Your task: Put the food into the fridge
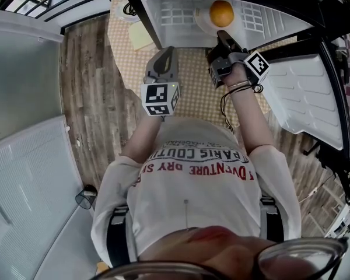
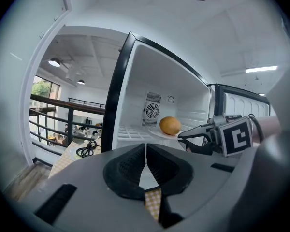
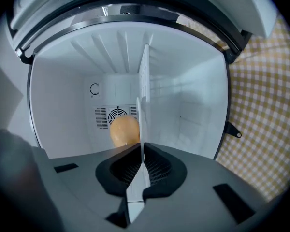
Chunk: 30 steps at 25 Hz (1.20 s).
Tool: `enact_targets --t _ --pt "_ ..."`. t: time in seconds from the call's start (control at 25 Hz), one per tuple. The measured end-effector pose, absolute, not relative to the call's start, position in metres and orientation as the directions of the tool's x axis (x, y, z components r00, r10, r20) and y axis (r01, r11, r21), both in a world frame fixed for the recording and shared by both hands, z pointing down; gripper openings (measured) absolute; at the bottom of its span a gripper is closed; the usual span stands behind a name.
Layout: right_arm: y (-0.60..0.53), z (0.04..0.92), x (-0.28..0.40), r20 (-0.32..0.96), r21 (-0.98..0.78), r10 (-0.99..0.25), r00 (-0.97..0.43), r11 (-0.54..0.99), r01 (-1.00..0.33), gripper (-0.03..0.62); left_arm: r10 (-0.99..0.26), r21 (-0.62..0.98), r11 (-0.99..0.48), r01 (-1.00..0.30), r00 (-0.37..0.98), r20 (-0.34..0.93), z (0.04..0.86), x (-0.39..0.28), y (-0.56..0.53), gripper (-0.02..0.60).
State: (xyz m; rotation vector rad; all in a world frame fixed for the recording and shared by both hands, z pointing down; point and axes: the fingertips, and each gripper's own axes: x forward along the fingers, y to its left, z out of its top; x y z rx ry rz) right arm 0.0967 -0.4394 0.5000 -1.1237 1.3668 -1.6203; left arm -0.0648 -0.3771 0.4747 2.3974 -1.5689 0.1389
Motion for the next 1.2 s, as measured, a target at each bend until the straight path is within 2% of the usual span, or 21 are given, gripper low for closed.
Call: enact_targets --t 0.4,0.72,0.76,0.84,0.96,1.2 --pt "-0.462 0.502 0.087 0.173 -0.981 -0.915 -0.365 -0.194 0.020 0.035 -0.888 0.172 -0.358 -0.918 0.391 0.243 0.480 -0.068 -0.383 0.028" --pt "-0.465 0.499 0.085 0.156 -0.987 -0.920 -0.360 -0.159 -0.021 0.035 -0.883 0.167 -0.362 -0.917 0.394 0.254 0.482 -0.066 -0.383 0.028" --pt "-0.466 0.498 0.085 0.153 -0.988 -0.920 -0.361 -0.152 -0.032 0.042 -0.883 0.166 -0.363 -0.917 0.395 0.253 0.481 -0.065 -0.383 0.028" --pt "-0.466 0.496 0.084 0.148 -0.989 -0.920 -0.362 -0.141 -0.047 0.125 -0.884 0.164 -0.364 -0.917 0.396 0.250 0.480 -0.065 -0.383 0.028" --pt "-0.465 0.492 0.086 0.138 -0.990 -0.922 -0.362 -0.118 -0.078 0.169 -0.885 0.162 -0.367 -0.916 0.398 0.243 0.477 -0.063 -0.383 0.028" --pt "-0.450 0.485 0.087 0.119 -0.985 -0.911 -0.395 -0.059 -0.160 0.192 -0.883 0.160 -0.379 -0.912 0.408 0.231 0.472 -0.057 -0.383 0.028"
